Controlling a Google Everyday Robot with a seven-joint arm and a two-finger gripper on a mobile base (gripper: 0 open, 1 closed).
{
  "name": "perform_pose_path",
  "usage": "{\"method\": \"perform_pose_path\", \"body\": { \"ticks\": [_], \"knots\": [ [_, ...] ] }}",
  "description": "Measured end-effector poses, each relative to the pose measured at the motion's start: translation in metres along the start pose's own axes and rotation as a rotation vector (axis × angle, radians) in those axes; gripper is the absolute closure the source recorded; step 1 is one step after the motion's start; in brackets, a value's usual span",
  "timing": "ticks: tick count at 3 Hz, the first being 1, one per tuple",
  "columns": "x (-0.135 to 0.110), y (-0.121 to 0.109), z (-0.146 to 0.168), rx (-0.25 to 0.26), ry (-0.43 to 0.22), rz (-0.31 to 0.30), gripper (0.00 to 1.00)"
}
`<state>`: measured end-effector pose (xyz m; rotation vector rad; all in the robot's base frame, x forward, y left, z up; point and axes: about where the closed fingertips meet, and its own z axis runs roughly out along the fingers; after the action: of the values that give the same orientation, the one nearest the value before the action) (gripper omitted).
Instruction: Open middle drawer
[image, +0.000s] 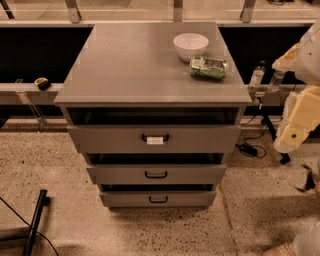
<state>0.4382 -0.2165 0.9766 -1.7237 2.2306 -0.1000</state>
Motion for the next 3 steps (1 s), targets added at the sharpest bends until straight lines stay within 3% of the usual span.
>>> {"method": "perform_pose_path", "body": {
  "ticks": [1, 2, 3],
  "knots": [
    [0.000, 0.000, 0.000, 0.000, 0.000, 0.000, 0.00],
    [-0.001, 0.012, 0.019, -0.024, 0.001, -0.028, 0.00],
    [-0.005, 0.019, 0.018, -0.026, -0.016, -0.068, 0.00]
  ]
}}
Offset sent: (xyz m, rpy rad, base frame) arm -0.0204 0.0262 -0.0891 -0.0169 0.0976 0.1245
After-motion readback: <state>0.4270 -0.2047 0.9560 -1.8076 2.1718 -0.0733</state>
